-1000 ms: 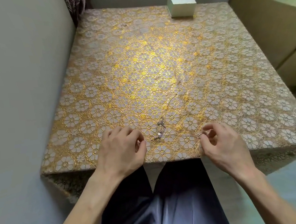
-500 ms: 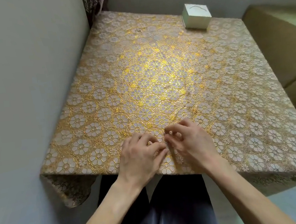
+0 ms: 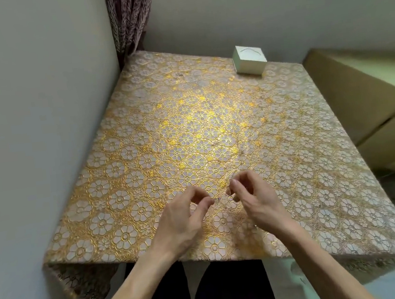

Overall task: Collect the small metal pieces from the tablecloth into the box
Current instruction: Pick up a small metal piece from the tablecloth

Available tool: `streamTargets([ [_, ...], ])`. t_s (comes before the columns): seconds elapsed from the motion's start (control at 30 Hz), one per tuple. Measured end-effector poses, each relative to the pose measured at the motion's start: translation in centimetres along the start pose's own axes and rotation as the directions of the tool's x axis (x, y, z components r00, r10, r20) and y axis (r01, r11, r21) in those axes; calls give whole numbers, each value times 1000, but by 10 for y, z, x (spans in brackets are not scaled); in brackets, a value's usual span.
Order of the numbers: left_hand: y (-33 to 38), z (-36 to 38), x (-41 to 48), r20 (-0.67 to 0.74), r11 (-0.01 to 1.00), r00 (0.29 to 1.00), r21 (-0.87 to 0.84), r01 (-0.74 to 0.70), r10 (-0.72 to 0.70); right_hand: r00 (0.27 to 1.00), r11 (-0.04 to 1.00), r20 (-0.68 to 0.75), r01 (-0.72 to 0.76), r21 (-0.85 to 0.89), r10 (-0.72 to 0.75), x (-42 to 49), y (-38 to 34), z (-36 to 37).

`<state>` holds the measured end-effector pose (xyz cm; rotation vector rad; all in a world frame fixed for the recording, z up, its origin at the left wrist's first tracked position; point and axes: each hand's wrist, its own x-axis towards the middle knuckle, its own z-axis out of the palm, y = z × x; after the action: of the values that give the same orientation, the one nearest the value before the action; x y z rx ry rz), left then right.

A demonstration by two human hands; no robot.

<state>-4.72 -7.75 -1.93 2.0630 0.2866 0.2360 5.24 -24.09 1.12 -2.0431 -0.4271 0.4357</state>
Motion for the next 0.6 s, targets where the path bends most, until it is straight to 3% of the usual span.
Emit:
streamTargets([
  [0.23, 28, -19, 25, 88, 900, 987, -408, 155, -131, 992, 929, -112, -8, 370, 53, 3, -36, -16],
  [0.37, 37, -26, 36, 116, 893, 985, -419, 163, -125, 989, 872, -135, 8, 490, 67, 6, -49, -22],
  [0.6, 49, -31, 44, 176, 912, 980, -378, 158, -96, 978, 859, -204, 75, 506, 35, 9, -61, -23],
])
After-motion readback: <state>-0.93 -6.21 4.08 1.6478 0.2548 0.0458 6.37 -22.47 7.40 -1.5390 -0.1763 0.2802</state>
